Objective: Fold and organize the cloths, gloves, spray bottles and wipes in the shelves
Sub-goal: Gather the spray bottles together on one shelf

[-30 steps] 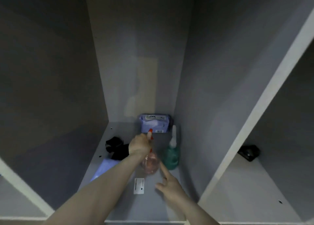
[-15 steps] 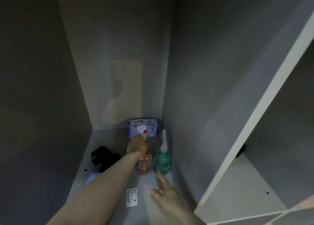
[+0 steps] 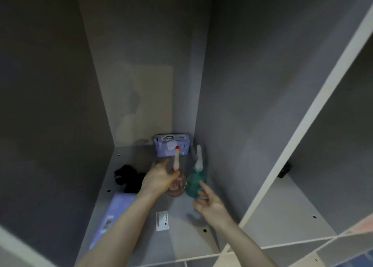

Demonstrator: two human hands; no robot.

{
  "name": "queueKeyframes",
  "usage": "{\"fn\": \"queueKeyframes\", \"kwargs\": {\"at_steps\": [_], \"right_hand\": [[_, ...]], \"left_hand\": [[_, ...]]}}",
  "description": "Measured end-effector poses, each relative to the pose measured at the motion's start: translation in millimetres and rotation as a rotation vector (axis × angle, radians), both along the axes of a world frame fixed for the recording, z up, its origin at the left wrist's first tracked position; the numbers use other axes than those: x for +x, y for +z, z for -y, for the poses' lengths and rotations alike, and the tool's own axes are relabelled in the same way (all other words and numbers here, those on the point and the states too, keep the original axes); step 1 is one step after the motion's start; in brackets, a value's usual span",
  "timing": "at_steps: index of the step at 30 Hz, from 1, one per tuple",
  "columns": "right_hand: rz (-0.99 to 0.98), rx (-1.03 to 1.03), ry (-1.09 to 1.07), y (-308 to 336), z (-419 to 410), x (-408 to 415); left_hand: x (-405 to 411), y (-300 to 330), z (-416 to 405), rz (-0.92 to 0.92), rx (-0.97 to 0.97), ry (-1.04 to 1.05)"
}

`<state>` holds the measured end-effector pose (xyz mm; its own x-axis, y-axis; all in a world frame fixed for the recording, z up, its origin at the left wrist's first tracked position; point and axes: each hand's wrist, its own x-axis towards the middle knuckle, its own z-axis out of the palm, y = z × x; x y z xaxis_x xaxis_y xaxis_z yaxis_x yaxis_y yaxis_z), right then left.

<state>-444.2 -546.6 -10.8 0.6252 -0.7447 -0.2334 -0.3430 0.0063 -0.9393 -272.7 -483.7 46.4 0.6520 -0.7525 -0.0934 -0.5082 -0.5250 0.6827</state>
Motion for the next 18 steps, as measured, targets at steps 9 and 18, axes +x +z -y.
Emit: {"fn": "queueKeyframes", "kwargs": {"at_steps": [9,18], "right_hand": [[0.183,-0.111,0.133,86.5,-52.4,-24.1],[0.147,-0.165,0.323,105.3,-130.8,-68.5]], "left_hand": [[-58.9,24.6,-107.9,-0.042,-0.369,0.150],[-114.6,33.8,-182.0,-0.014,-0.441,0.308]]}}
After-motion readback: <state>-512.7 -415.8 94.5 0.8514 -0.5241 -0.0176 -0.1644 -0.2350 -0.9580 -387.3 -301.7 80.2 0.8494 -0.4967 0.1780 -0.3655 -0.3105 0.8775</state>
